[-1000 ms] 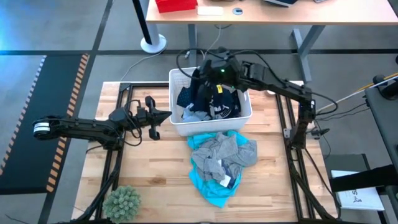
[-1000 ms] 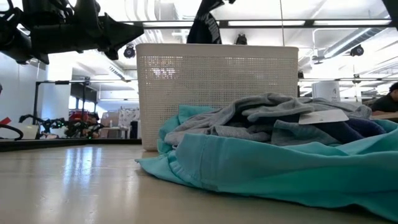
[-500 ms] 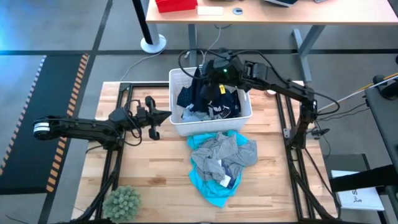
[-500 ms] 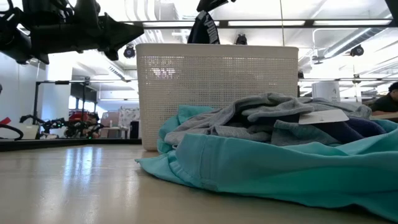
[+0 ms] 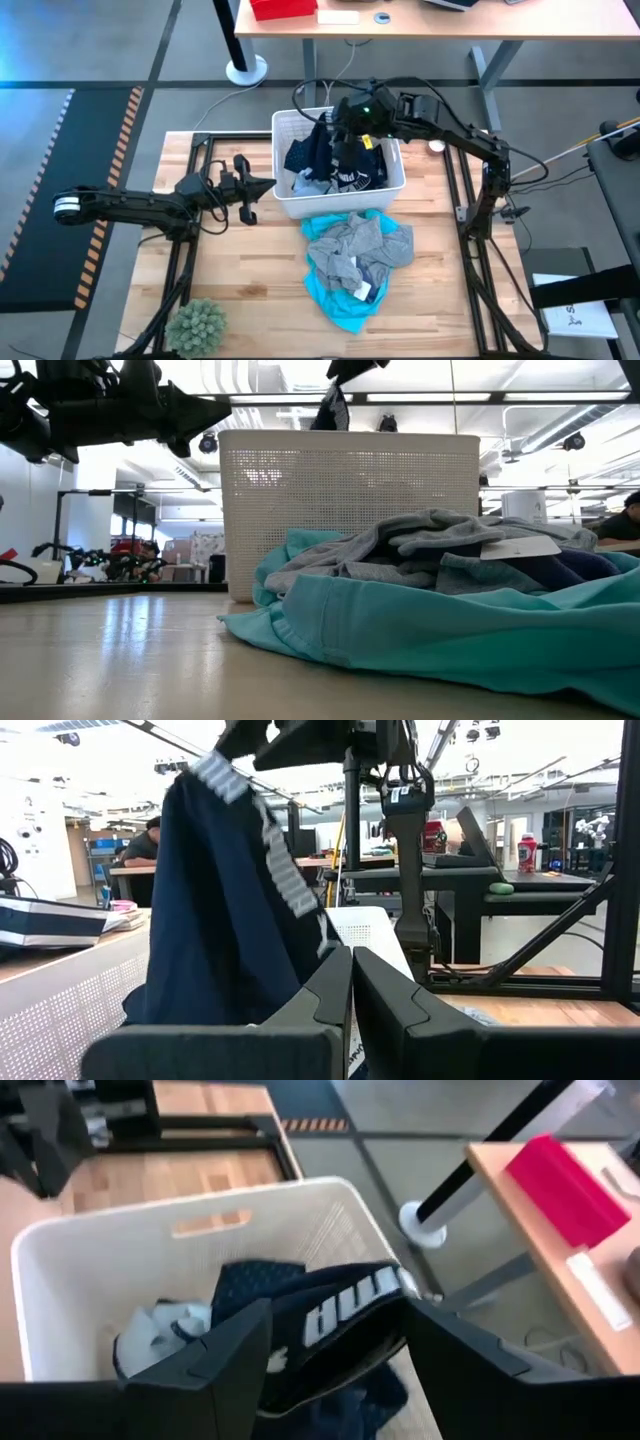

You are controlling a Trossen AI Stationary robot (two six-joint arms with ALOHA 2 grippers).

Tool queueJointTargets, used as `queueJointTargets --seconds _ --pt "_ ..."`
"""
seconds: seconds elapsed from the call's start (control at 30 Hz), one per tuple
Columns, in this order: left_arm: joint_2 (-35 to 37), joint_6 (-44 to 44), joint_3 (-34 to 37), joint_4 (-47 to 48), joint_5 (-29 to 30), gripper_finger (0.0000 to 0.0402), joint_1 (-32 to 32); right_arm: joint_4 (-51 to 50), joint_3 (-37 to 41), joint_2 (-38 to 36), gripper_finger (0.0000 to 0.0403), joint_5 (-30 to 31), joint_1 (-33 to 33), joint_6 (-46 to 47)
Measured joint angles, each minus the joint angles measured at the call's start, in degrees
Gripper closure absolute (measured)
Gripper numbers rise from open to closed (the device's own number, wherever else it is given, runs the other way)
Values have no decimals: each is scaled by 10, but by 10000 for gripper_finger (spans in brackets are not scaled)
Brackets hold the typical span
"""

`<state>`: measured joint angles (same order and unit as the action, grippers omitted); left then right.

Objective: Sort clothes
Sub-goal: Put the black boxers into the white bin

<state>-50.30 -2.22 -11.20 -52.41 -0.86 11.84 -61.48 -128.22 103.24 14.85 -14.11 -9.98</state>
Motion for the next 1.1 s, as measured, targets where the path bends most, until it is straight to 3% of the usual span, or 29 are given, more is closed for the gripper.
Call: queueJointTargets --seconds 0.4,0.67,0.93,1.1 --pt "0 -1 0 10 4 402 0 -179 1 0 190 -3 7 40" --pt "15 -2 0 12 4 402 0 -147 41 -35 230 -4 42 19" --pt "55 -12 0 39 5 402 0 -1 231 -135 255 -14 58 19" --pt "73 -14 0 76 4 402 0 137 408 -219 263 -114 81 13"
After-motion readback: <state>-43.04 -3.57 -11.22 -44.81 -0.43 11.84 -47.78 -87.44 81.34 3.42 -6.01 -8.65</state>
